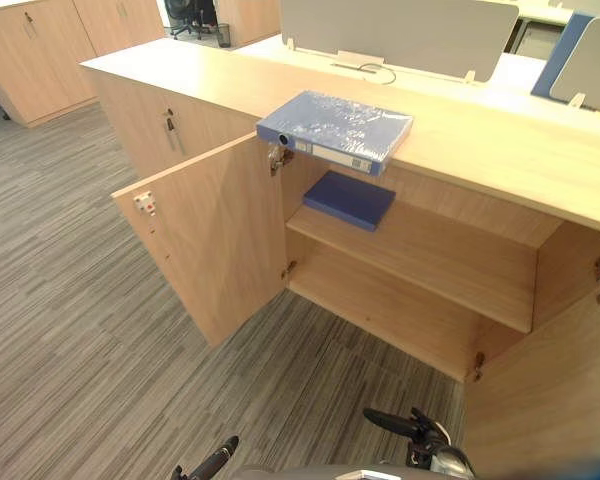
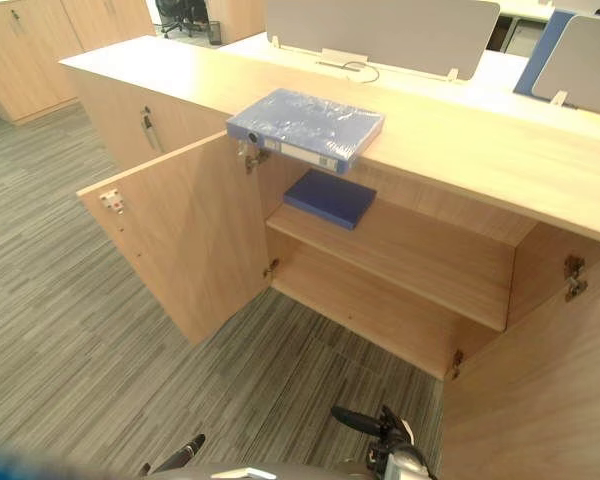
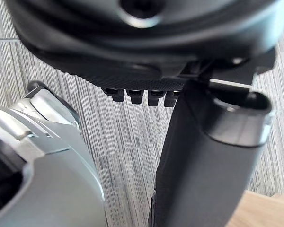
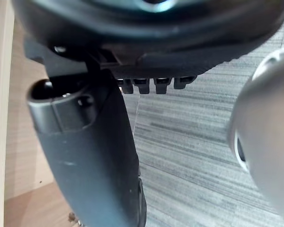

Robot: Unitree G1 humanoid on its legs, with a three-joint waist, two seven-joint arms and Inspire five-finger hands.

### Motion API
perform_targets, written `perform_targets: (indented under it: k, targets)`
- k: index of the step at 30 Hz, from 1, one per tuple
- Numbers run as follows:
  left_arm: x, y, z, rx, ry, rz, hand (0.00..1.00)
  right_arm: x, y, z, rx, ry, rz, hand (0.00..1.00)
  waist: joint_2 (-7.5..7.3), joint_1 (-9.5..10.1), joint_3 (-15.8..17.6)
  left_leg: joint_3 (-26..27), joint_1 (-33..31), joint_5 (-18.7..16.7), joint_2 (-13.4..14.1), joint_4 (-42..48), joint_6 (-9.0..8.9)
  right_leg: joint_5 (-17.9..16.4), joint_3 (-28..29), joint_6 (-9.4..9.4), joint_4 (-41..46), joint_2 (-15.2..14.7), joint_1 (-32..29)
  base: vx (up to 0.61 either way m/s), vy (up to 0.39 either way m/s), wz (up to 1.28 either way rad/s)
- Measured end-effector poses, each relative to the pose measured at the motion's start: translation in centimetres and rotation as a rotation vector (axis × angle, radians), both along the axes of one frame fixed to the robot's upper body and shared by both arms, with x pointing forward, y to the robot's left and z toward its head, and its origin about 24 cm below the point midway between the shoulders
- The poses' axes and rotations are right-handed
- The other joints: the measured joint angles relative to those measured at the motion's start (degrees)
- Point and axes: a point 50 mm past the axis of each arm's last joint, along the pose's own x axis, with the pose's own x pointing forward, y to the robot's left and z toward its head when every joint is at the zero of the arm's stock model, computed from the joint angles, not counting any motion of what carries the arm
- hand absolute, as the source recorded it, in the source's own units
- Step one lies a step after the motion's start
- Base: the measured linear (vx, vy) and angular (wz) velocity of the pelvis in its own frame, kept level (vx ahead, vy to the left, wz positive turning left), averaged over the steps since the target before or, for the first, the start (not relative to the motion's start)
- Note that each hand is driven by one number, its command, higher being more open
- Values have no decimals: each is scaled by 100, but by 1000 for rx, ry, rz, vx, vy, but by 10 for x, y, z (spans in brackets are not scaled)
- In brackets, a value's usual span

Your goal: Walk over to the cabinet, pick up the folder, carry it to the office cabinet, place the folder inside the office cabinet, then close the office cabinet door

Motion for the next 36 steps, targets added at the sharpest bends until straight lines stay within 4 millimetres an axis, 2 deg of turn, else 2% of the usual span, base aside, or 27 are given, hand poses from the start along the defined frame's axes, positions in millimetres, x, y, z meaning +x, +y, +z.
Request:
perform_targets:
  k: [1, 2, 3, 4, 6, 8, 9, 10, 11, 12, 13, 15, 16, 17, 21, 22, 23, 24, 26, 27, 28, 29, 30, 31, 32, 33, 36]
  targets:
    - [1, -2, 0, -6, -4, 6, 100, -2, -2, 0, -5, 7, 0, 100, 38, 7, -13, -47, -203, 143, 77, 513, -24, 8, 52, -14, -105, 104, 97, 356, -9, -45]
    - [1, -2, 0, -6, -7, 8, 100, -6, -4, -1, -11, 22, 8, 100, 89, 26, -16, -151, -532, 566, 172, 1427, -108, 30, 233, -60, -334, 270, 361, 389, 49, -73]
    - [1, 0, 1, -2, -9, 9, 100, -8, -3, -2, -15, 44, 39, 100, 79, 37, -1, -143, -788, 522, 216, 2179, -129, 39, 449, -79, -501, 341, 609, 473, 75, -83]
    - [2, 1, 2, 3, -16, 10, 100, -9, -2, -3, -13, 54, 50, 100, 64, 65, 6, -112, -919, 451, 181, 2462, -122, 41, 563, -77, -575, 337, 722, 414, 116, -93]
    - [11, 6, 6, 23, -56, 11, 100, -9, 4, -5, -5, 75, 84, 100, -68, 230, 71, -24, -1492, 125, -79, 2753, -38, 71, 1054, -26, -821, 182, 1075, 405, 158, -101]
    - [17, 7, 8, 26, -84, 22, 100, -4, 7, -5, -2, 76, 91, 100, -151, 313, 220, 4, -1806, -92, -279, 2405, 89, 85, 1334, -1, -851, -20, 1282, 367, 223, -96]
    - [19, 8, 8, 22, -91, 40, 100, 0, 9, -4, -4, 70, 107, 100, -187, 325, 285, 4, -2028, -131, -456, 1524, 173, 86, 1507, 57, -811, -236, 1444, 434, 316, -97]
    - [18, 6, 8, 17, -89, 50, 100, 1, 10, -3, -8, 63, 121, 100, -150, 323, 263, -63, -2078, 9, -552, 655, 228, 78, 1582, 213, -798, -336, 1528, 374, 289, -77]
    - [18, 4, 8, 9, -90, 58, 100, 2, 9, -3, -13, 59, 123, 100, -66, 323, 215, -190, -2082, 290, -577, -3, 272, 54, 1631, 313, -795, -336, 1564, 406, 329, -61]
    - [16, -2, 6, -10, -85, 54, 100, 4, 3, -2, -32, 53, 136, 100, 166, 353, 111, -578, -2091, 1114, -626, -814, 117, -101, 1772, 584, -764, -277, 1648, 410, 275, -28]
    - [28, 5, 9, 5, -118, 50, 100, 8, 17, -1, -9, 32, 154, 100, -117, 309, 143, -509, -2050, 1068, -920, -859, 192, -189, 1797, 693, -763, -598, 1669, 405, 225, -10]
    - [42, 7, 14, 24, -177, 62, 100, 14, 25, 0, 10, 13, 155, 100, -312, 312, 54, -529, -2017, 1065, -1144, -946, 206, -77, 1943, 687, -652, -785, 1490, 333, 143, 15]
    - [45, 3, 14, 14, -184, 65, 100, 17, 26, 1, 15, 2, 158, 100, -256, 332, 81, -493, -1903, 1031, -1231, -987, 248, 21, 2005, 713, -555, -895, 1508, 275, 156, -1]
    - [46, 3, 14, 10, -183, 65, 100, 20, 27, 2, 18, -9, 153, 100, -280, 333, 70, -446, -1822, 1018, -1257, -1035, 269, 84, 2052, 758, -526, -950, 1525, 216, 151, -27]
    - [25, -2, 6, -16, -110, 84, 100, 16, 25, 1, 27, -17, 121, 100, -119, 362, -21, -79, -1246, 1057, -1348, -1708, 392, 413, 2596, 1056, -76, -1320, 1240, 125, 137, -59]
    - [21, -3, 5, -22, -99, 86, 100, 13, 25, 0, 28, -9, 119, 100, -97, 362, -29, 8, -1156, 1058, -1353, -1817, 420, 425, 2690, 1077, 207, -1378, 1071, 78, 158, -85]
    - [14, -4, 4, -29, -80, 92, 100, 6, 22, -1, 27, 9, 113, 100, -80, 378, -36, 203, -910, 1095, -1392, -2108, 494, 444, 2897, 1076, 1163, -1497, 556, 88, 166, -80]
    - [9, -2, 3, -34, -75, 95, 100, 7, 15, 0, 14, 4, 113, 100, -112, 387, -14, 343, -671, 1125, -1461, -2339, 547, 648, 2971, 856, 2192, -1663, 44, 71, 116, -63]
    - [6, -5, 2, -52, -75, 95, 100, 3, 6, 0, 0, 9, 87, 100, -67, 266, -24, 351, -397, 1097, -1489, -2454, 628, 944, 2767, 586, 2939, -1868, -197, 67, 66, -12]
    - [6, -5, 2, -62, -80, 95, 100, 1, 7, 0, -8, 8, 105, 100, -71, 265, -56, 359, -272, 1071, -1477, -2558, 668, 599, 2425, 598, 2894, -2010, -261, 54, 49, -2]
    - [6, -5, 2, -66, -86, 96, 100, 2, 8, 0, -10, 7, 116, 100, -87, 263, -65, 359, -216, 1057, -1455, -2621, 703, 418, 2294, 607, 2771, -2014, -307, 43, 18, -7]
    - [7, -5, 2, -72, -97, 88, 100, 2, 10, 0, -9, 1, 127, 100, -82, 260, -75, 338, -144, 1059, -1347, -2709, 705, 129, 2146, 666, 2373, -1856, -382, 30, -38, 3]
    - [9, -5, 2, -80, -108, 81, 100, 3, 11, 0, -5, -5, 138, 100, -70, 213, -86, 255, -152, 1053, -1235, -2727, 679, -5, 2282, 789, 1743, -1499, -417, 26, -70, 14]
    - [9, -4, 2, -81, -114, 76, 100, 4, 14, 0, 0, -5, 156, 100, -93, 179, -98, 187, -171, 1052, -1207, -2728, 620, 5, 2419, 802, 1342, -1309, -397, 24, -139, 32]
    - [10, 0, 3, -75, -126, 66, 100, 1, 17, -1, 8, 1, 171, 100, -207, 155, -145, 110, -218, 1052, -1234, -2736, 525, 156, 2565, 766, 655, -1143, -373, 48, -206, 56]
    - [12, -2, 3, -91, -136, 66, 100, -7, 11, -2, 0, 27, 170, 100, -228, 148, -262, -71, -175, 1124, -1197, -2866, 361, 170, 2341, 787, 331, -1086, -244, 119, -257, 60]
    - [16, -6, 7, -104, -186, 98, 100, -18, 3, -4, -16, 60, 172, 100, -113, 192, -430, -300, -151, 1396, -1026, -3308, 169, 286, 2070, 680, -92, -875, -123, 145, -224, 39]
